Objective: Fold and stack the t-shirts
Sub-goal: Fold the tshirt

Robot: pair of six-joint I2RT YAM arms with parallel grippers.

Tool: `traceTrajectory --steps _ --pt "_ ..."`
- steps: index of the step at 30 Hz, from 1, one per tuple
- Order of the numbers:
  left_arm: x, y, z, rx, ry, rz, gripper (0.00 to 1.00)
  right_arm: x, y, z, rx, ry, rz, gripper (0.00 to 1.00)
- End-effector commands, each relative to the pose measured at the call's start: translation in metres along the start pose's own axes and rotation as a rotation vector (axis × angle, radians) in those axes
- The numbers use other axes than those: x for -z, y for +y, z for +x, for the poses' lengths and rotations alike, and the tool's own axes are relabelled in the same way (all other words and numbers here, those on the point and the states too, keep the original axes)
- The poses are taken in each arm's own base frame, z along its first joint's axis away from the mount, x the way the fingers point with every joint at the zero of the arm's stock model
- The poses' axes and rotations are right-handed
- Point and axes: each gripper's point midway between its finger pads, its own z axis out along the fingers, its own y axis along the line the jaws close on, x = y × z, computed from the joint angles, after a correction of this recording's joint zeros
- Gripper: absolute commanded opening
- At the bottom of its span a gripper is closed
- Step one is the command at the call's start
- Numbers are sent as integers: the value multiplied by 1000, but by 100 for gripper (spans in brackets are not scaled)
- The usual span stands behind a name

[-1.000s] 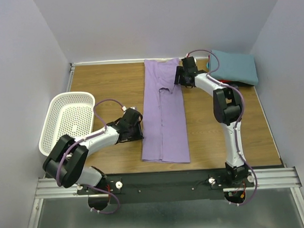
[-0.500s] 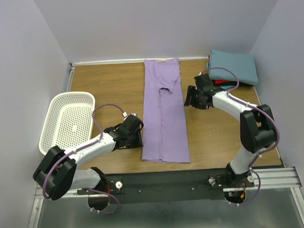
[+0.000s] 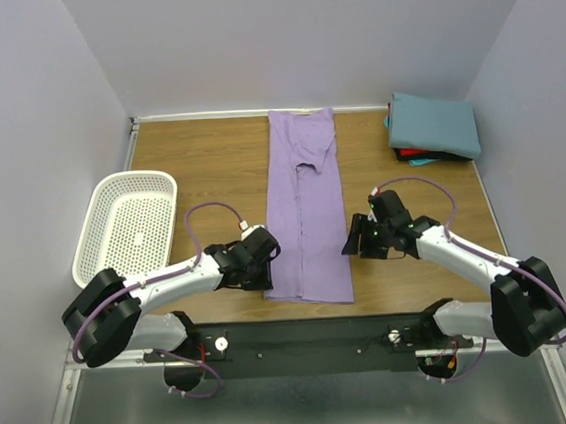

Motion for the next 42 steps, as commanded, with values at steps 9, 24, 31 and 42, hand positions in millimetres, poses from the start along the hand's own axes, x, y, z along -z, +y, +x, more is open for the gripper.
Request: traceTrajectory --steps 9,24,31,42 --pt "-10 26 55 23 134 -128 31 13 -3 88 -55 223 -68 59" --pt "-4 19 50 8 101 -90 5 21 -10 132 -98 371 -63 52" --pt "-4 15 47 -6 92 -67 0 14 -8 129 -137 349 -69 43" --pt "17 -21 4 -66 -55 26 0 14 20 84 -115 225 -102 9"
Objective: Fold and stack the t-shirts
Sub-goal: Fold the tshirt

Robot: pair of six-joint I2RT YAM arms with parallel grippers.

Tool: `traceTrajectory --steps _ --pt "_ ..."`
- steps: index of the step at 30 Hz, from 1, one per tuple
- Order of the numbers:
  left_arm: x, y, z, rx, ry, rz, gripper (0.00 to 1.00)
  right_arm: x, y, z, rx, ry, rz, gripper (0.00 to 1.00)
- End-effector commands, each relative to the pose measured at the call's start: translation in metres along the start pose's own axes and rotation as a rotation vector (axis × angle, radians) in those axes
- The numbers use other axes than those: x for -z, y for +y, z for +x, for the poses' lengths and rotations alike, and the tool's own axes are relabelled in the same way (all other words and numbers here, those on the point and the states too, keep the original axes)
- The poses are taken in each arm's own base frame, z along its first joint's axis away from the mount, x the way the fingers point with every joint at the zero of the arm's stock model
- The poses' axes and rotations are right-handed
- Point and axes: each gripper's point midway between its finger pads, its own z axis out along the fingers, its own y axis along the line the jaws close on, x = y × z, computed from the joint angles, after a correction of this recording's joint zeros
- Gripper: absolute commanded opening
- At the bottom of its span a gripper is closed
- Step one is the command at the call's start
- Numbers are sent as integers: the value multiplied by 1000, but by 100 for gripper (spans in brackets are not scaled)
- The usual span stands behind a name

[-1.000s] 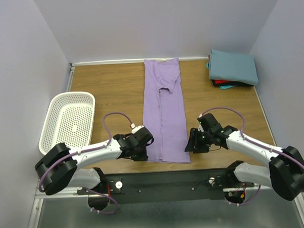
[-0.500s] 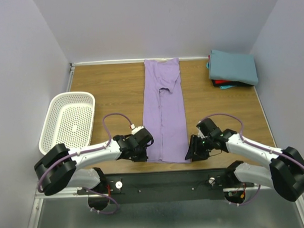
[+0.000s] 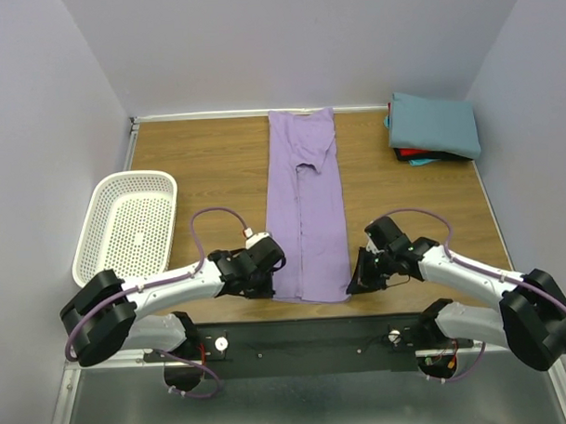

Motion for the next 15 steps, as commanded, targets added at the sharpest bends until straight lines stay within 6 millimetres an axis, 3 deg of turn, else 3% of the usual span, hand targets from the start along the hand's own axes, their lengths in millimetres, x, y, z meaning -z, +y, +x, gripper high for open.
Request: traceTrajectory --steps 1,7,11,15 --pt "19 -17 -29 -54 -112 30 0 8 24 -29 35 -99 -26 8" --pt "39 -36 -69 -85 -246 26 0 20 47 -59 75 -192 -38 3" --pt "45 -38 -93 -69 -314 25 0 27 57 -75 94 -253 -35 2" --pt "47 -34 -127 -13 -375 27 0 35 67 -106 124 -355 7 1"
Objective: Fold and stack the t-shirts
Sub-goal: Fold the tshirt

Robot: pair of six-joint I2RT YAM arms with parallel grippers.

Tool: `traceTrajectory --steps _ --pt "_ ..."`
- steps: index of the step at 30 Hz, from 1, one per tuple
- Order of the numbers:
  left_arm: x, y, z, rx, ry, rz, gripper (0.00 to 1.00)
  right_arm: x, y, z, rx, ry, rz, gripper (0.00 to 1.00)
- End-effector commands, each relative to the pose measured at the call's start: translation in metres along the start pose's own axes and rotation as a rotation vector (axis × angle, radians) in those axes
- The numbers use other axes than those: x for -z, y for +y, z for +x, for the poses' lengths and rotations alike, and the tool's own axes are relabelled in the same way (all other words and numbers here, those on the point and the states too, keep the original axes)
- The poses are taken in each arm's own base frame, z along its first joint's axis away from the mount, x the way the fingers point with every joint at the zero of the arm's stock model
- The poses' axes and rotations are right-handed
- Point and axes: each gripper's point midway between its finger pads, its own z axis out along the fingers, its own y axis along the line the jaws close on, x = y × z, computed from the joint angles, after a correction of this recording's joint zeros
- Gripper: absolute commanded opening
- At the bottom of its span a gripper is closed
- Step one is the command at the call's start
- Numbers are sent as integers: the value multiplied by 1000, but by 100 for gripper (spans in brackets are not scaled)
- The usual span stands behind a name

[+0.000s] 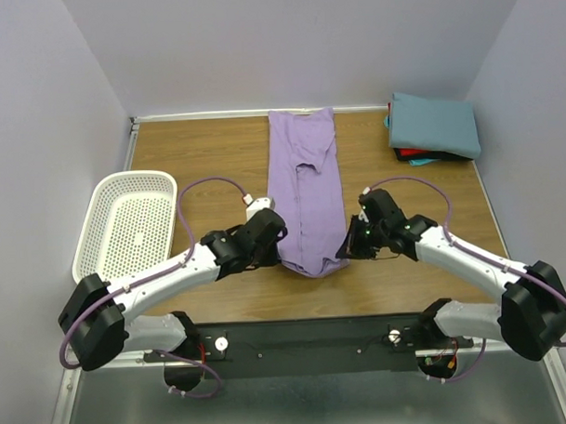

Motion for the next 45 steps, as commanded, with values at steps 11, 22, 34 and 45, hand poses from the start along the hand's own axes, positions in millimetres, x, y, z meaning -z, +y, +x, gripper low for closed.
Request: traceTrajectory --steps 11,22,34,45 --pt "-41 20 -119 80 -236 -109 0 -20 15 -130 61 -417 194 0" --pt "-87 30 -174 114 -257 -195 0 -45 7 -199 52 -532 288 0" --pt "-114 40 -217 146 -265 -248 0 -67 1 -249 22 -544 273 1" --pt "-138 62 -241 145 -252 -269 0 -89 -3 -275 16 -511 224 0"
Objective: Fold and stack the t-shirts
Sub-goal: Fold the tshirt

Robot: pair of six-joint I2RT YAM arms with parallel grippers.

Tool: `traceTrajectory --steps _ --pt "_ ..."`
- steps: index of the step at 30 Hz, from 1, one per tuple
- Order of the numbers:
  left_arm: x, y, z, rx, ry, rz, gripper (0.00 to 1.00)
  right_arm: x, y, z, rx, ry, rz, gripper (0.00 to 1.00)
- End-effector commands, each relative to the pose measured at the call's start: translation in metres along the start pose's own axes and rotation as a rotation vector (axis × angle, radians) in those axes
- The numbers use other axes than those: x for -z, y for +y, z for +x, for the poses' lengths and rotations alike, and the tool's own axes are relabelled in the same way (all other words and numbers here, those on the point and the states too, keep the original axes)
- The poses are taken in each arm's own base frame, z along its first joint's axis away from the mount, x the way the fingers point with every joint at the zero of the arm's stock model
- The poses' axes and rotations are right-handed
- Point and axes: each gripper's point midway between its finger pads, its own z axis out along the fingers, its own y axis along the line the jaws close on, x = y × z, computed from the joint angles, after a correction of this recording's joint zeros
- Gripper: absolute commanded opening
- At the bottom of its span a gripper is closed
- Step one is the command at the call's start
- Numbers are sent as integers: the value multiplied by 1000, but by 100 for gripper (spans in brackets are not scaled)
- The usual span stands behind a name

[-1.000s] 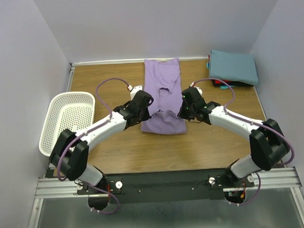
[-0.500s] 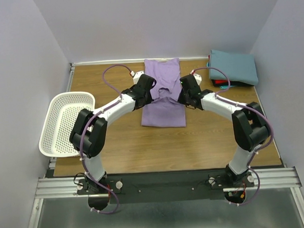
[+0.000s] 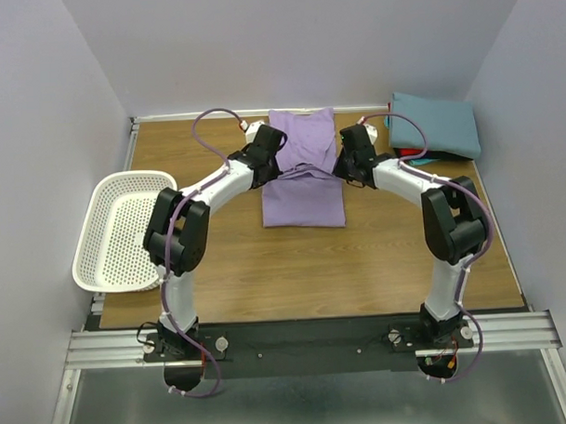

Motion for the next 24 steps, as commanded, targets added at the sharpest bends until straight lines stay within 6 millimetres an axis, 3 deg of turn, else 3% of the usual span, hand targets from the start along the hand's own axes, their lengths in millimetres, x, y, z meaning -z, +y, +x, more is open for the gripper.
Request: traceTrajectory --steps 1,3,4,6,7,8,10,12,14,18,22,24 --pt "-11 7 -16 -17 -20 -17 0 -16 8 -9 4 2 -42 1" --pt "-16 8 -17 -26 -14 -10 0 -21 13 -15 10 -1 -60 1" --pt "-18 7 -26 -24 -29 3 10 -27 11 -13 9 16 -64 7" --pt "-17 0 -35 -30 -39 50 19 -28 12 -14 6 21 -75 17" --pt "-17 1 -39 -38 -46 52 30 -26 11 -18 2 16 -77 23" --pt "-15 0 -44 -42 -55 59 34 -24 9 -22 0 6 -74 35" --pt "-6 -4 -58 -61 -87 82 38 -18 11 -29 4 -12 -79 47" --pt "1 -7 -68 -59 -111 91 39 -13 11 -31 11 -18 -82 51" --pt "3 -7 -66 -56 -96 84 38 4 16 -26 6 2 -130 59" --pt "2 1 -56 -11 -68 46 32 14 19 -13 12 30 -154 60" --pt "1 2 -37 26 -25 57 16 19 30 7 42 52 -169 58" --pt "-1 0 -28 30 -13 71 16 18 37 11 70 56 -180 57"
